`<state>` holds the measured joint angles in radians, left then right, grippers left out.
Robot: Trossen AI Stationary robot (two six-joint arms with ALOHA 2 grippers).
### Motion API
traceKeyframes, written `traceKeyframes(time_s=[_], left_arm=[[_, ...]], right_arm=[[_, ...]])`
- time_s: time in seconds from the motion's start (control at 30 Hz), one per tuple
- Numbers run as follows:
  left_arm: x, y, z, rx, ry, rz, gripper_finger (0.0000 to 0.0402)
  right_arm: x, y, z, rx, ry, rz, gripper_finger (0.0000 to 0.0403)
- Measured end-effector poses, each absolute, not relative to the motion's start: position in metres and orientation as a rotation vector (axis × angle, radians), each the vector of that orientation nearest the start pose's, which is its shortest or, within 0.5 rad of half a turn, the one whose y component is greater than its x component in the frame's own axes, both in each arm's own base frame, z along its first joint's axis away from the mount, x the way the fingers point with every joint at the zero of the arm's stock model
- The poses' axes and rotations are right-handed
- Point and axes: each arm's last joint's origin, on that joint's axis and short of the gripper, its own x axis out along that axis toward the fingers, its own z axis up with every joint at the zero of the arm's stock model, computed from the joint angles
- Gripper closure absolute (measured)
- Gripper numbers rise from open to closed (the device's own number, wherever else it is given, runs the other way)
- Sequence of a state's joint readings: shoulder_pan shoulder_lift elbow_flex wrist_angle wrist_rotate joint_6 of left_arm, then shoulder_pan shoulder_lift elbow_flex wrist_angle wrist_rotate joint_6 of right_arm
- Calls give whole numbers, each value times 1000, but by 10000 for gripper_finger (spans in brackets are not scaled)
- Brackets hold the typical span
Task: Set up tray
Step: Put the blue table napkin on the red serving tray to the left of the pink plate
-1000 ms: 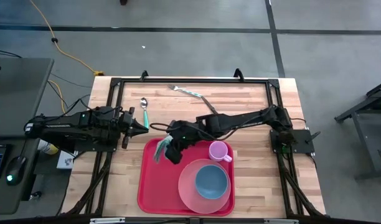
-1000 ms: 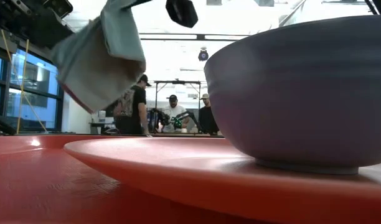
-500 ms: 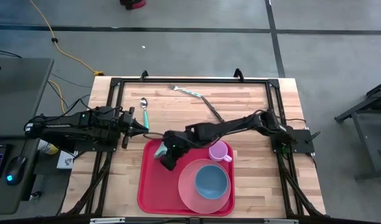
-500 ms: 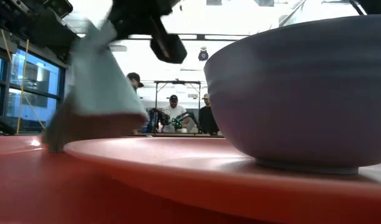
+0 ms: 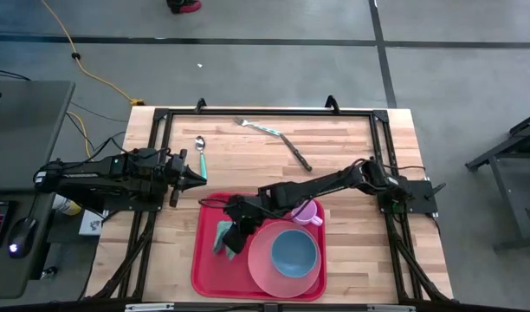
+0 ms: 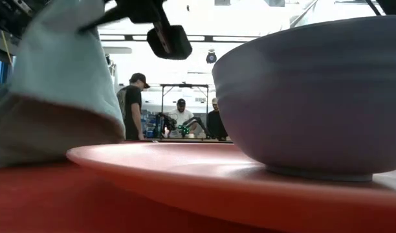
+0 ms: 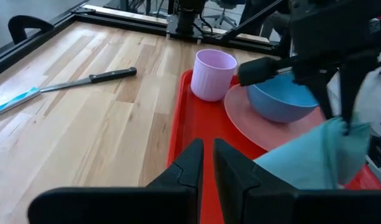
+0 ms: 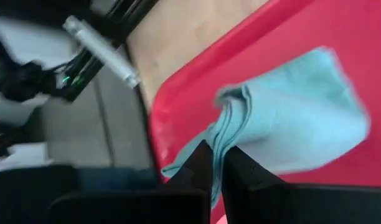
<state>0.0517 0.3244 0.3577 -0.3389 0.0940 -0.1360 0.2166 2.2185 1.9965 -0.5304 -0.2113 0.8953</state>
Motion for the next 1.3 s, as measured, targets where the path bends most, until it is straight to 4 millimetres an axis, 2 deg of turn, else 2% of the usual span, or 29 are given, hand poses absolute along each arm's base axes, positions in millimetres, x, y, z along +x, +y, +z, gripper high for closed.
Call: traceKeyframes(time_s=[0.2, 0.43, 0.6, 0.9, 1.3], left_arm=[[105, 3, 227, -157, 308, -23, 334], [105, 3, 227, -158, 308, -24, 334], [105, 3, 227, -158, 309, -24, 334], [105, 3, 227, -162, 308, -24, 334], [105, 1, 227, -175, 312, -67, 334]], right_arm=[[489, 97, 249, 796, 860, -114, 403], [481, 99, 244, 813, 943, -190, 403], [479, 104, 242, 874, 1021, -107, 403], [485, 109, 247, 917, 976, 3, 403], [487, 110, 248, 903, 966, 51, 402]])
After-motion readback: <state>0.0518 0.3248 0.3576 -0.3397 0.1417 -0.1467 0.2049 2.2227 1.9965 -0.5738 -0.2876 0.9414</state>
